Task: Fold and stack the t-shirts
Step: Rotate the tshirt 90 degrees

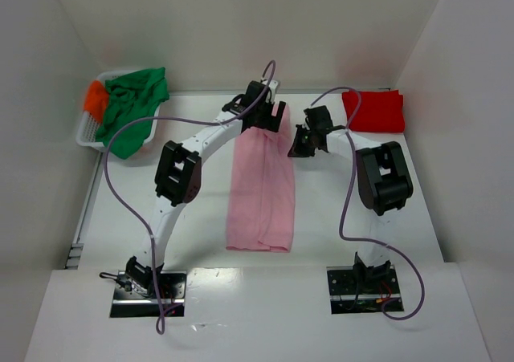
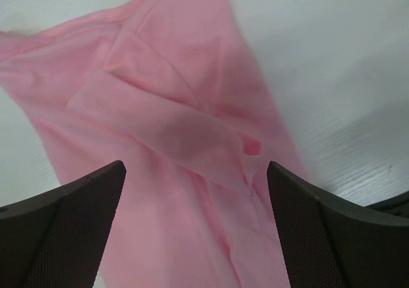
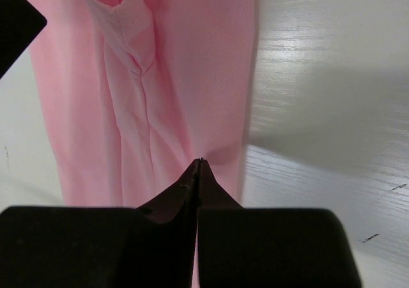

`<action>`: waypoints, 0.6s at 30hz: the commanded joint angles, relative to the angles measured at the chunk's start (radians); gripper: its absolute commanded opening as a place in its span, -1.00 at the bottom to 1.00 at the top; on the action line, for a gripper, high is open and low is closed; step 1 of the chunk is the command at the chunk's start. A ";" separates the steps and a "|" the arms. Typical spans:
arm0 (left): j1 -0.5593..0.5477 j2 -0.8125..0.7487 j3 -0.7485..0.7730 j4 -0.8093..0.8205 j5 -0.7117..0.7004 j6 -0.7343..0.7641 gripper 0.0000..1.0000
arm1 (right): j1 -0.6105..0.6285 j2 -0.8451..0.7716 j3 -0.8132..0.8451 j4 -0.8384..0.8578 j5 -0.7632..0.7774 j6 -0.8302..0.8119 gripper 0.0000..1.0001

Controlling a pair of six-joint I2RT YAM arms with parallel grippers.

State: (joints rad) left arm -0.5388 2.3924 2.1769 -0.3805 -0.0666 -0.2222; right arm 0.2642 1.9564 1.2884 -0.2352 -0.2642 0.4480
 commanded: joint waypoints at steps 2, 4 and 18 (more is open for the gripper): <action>0.000 0.014 -0.002 0.000 -0.047 -0.049 0.98 | 0.018 0.010 0.003 0.045 -0.009 -0.006 -1.00; 0.000 0.024 0.007 -0.009 -0.047 -0.049 0.98 | 0.027 0.010 -0.006 0.045 -0.018 -0.006 -1.00; -0.039 0.077 0.083 -0.038 -0.045 -0.088 0.98 | 0.036 0.019 -0.015 0.054 -0.009 -0.006 -1.00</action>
State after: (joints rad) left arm -0.5663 2.4554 2.2112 -0.4156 -0.1009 -0.2817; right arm 0.2878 1.9732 1.2827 -0.2260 -0.2768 0.4480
